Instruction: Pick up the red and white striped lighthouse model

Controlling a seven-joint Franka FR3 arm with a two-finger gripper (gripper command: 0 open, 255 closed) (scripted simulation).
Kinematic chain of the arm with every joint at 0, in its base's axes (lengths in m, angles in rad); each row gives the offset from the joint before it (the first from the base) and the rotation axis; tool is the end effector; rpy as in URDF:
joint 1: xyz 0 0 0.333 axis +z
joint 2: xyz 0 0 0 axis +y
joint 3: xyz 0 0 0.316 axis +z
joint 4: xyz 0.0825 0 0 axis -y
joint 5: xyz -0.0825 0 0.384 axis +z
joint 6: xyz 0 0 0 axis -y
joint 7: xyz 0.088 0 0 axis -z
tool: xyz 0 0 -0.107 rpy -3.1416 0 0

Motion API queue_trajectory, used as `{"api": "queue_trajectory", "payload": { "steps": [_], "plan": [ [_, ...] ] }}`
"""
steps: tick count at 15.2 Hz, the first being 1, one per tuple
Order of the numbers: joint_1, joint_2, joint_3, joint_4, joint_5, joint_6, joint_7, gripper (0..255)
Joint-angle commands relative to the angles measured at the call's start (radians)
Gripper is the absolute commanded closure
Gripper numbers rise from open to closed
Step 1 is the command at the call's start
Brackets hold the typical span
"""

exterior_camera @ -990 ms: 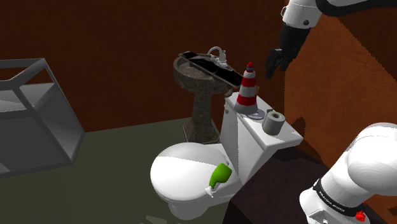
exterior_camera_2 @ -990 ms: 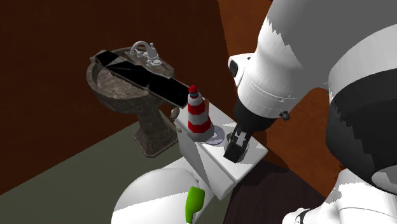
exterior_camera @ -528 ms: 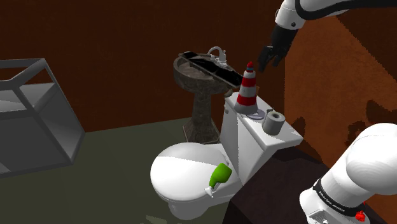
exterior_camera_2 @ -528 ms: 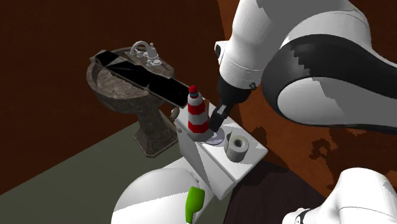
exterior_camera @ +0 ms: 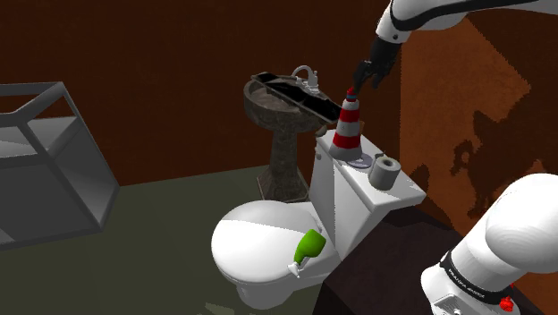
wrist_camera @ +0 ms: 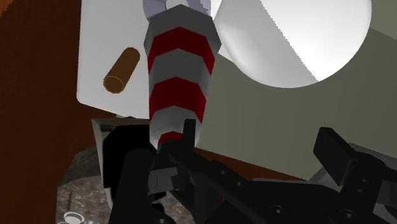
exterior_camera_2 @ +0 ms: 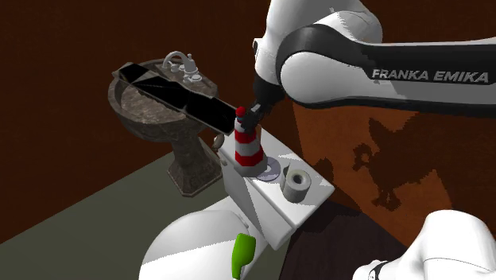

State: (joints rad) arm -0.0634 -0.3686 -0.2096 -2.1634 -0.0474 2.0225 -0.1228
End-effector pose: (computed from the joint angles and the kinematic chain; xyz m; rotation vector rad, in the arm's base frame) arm 0.4467 -0.1393 0.5640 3.1034 -0.2002 0.3472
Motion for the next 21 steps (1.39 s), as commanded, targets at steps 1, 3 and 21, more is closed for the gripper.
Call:
{"api": "queue_trajectory", "payload": {
  "steps": [1,3,21],
  "plan": [
    [-0.002,0.067,-0.031,0.048,0.024,0.032,-0.035,0],
    [-0.004,0.133,-0.061,0.099,0.055,0.057,-0.071,0],
    [-0.015,0.297,-0.117,0.14,0.156,0.191,-0.173,255]
  ]
}}
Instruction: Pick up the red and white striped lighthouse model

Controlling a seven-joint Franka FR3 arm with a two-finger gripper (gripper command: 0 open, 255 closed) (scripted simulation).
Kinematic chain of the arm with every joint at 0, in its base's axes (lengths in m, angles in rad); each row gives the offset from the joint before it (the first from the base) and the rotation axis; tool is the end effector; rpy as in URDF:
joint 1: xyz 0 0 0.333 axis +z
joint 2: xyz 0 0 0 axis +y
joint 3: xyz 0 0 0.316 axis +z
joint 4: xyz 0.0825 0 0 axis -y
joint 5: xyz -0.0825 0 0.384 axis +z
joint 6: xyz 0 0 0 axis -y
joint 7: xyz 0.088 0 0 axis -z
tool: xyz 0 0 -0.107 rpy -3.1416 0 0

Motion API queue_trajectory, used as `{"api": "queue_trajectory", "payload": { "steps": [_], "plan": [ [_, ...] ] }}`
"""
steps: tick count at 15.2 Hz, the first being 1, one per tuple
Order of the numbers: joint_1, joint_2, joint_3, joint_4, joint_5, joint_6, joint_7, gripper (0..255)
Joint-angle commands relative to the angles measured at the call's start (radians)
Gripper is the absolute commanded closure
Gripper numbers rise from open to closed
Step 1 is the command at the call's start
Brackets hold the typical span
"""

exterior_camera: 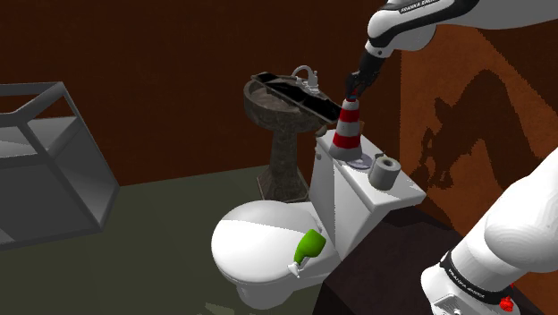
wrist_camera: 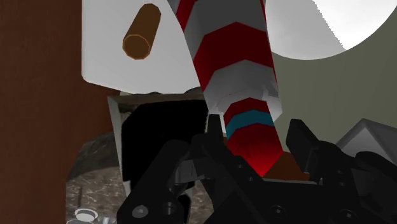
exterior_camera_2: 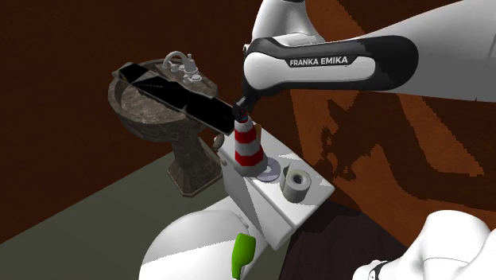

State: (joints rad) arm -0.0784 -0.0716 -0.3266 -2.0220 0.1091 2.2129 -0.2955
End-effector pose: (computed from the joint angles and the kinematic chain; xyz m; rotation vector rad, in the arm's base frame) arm 0.5151 -0.2208 0.5060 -3.0774 0.2556 -0.4395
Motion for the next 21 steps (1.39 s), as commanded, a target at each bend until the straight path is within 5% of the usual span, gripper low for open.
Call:
{"api": "queue_trajectory", "payload": {
  "steps": [1,6,21],
  "plan": [
    [0.0,0.001,0.0,-0.001,0.0,0.0,0.0,255],
    [0.0,0.001,0.0,0.001,0.001,-0.001,-0.001,255],
    [0.0,-0.018,0.002,0.182,-0.019,-0.199,0.027,255]
  ]
}}
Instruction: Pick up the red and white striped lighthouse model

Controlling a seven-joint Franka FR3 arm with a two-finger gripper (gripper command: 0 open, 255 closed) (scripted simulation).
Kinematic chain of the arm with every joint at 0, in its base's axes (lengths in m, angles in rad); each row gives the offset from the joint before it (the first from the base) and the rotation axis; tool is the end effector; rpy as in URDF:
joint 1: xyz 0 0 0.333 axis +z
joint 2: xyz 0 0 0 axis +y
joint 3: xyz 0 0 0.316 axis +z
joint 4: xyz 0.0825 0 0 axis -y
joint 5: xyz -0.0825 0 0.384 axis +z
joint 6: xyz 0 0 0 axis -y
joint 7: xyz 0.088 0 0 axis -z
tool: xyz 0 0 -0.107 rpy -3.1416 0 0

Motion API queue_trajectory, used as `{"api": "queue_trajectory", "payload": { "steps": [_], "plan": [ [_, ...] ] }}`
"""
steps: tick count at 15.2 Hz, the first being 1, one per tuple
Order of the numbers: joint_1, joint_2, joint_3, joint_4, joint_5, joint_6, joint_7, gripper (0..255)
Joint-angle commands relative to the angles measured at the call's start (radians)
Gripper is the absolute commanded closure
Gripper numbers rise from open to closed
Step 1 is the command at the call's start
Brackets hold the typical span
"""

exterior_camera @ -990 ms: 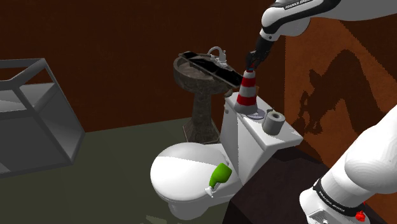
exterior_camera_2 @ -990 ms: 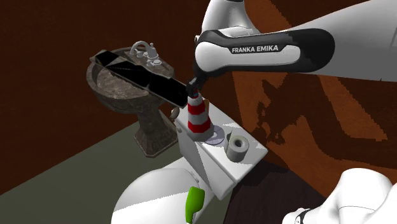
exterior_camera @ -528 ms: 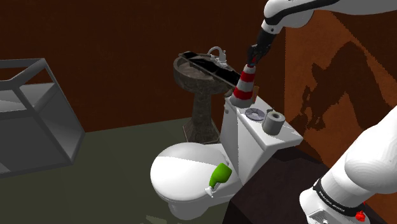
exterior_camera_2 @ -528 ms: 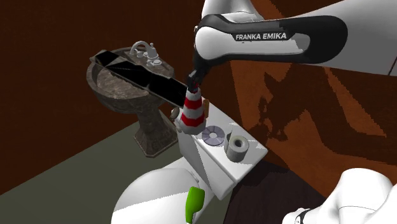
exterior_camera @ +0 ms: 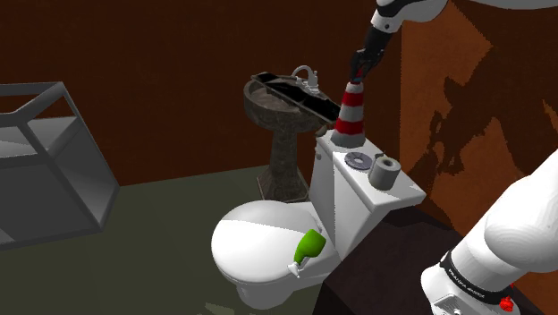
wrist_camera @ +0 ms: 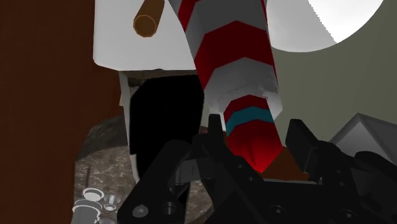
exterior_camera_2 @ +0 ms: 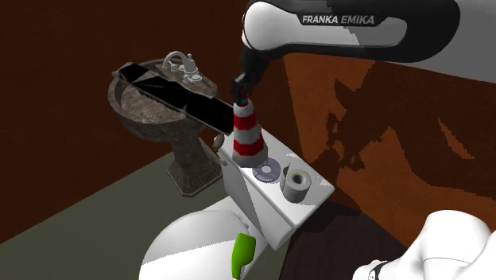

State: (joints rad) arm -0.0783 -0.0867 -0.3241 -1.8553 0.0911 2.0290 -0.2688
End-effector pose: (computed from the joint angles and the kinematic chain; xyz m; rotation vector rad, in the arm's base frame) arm 0.5161 -0.2207 0.5774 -3.0773 0.2558 -0.4329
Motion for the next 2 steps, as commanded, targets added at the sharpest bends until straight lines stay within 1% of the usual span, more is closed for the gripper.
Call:
{"api": "queue_trajectory", "payload": {
  "steps": [1,2],
  "plan": [
    [-0.001,-0.003,0.0,0.017,-0.001,-0.017,0.001,255],
    [-0.001,-0.002,0.0,0.017,-0.001,-0.017,0.001,255]
  ]
}}
